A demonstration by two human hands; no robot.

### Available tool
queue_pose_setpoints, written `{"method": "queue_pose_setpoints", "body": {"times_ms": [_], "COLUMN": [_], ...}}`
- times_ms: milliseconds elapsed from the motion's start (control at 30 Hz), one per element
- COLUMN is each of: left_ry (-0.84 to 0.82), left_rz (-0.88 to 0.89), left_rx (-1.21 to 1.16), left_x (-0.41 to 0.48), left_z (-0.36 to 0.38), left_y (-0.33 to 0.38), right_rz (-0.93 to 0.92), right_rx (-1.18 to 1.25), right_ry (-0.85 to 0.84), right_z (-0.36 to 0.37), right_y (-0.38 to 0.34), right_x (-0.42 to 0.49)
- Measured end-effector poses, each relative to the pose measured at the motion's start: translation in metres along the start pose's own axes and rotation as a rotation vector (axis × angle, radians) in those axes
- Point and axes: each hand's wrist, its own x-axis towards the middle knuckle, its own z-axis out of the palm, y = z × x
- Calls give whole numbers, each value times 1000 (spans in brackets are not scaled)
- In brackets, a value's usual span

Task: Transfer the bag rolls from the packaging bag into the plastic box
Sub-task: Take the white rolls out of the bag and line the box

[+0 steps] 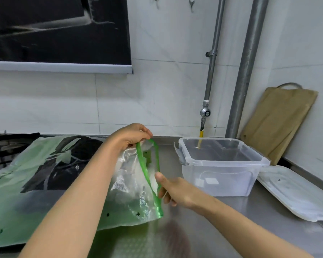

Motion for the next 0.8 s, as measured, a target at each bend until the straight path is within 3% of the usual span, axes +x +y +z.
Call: {"method": "queue_pose_setpoints", "body": {"times_ms": [433, 800], "left_ry": [-25, -77], "left_rz": [112, 112], "left_rx": [-86, -126], "left_x": [17, 32], "left_z": [-3, -8], "left_y": [-26, -31], "right_rz": [52, 179], "right_rx": [-9, -192], "right_ry": [278, 166], "right_z": [15, 18], "right_y": [9, -11], "right_x": [67, 103]}}
